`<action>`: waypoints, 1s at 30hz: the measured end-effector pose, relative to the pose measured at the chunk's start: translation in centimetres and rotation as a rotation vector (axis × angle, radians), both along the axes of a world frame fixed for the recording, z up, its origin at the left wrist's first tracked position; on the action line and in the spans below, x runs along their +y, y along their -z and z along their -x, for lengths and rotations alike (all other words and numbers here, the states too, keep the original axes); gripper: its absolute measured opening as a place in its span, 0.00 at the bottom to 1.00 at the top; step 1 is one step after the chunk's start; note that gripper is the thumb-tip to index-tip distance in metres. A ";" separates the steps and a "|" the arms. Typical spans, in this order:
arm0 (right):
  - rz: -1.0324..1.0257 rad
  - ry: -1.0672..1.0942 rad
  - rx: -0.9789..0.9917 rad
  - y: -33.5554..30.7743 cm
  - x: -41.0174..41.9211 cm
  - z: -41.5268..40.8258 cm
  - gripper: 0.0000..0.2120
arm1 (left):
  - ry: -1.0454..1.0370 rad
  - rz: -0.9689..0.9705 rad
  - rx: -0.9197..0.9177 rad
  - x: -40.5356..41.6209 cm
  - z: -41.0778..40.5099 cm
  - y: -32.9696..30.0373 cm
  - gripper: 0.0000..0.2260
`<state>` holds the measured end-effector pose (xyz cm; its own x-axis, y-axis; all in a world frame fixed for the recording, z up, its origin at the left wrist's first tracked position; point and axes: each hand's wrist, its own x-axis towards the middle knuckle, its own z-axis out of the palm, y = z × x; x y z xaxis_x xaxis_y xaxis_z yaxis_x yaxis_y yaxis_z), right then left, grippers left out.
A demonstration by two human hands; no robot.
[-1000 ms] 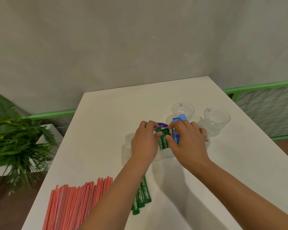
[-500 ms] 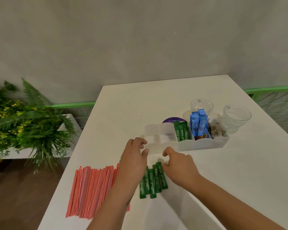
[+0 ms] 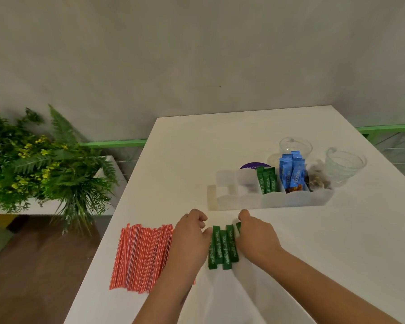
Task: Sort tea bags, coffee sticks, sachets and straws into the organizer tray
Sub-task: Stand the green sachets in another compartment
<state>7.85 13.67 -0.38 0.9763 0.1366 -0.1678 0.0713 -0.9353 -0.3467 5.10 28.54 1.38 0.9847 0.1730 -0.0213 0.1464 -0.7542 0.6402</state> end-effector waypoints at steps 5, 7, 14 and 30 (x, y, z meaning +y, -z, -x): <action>-0.081 0.059 0.055 -0.5 -0.6 0.2 0.19 | 0.013 -0.074 0.101 -0.4 0.2 0.5 0.11; -0.135 0.081 0.054 -0.8 -0.9 0.2 0.22 | 0.008 -0.086 0.143 -0.7 0.2 0.9 0.11; -0.329 0.094 0.053 -2.1 -2.0 0.3 0.27 | 0.047 -0.148 0.156 -0.8 -0.2 1.5 0.13; -0.651 0.258 0.066 -4.6 -5.8 -0.3 0.12 | 0.079 0.201 -0.009 -3.3 -3.5 -4.4 0.21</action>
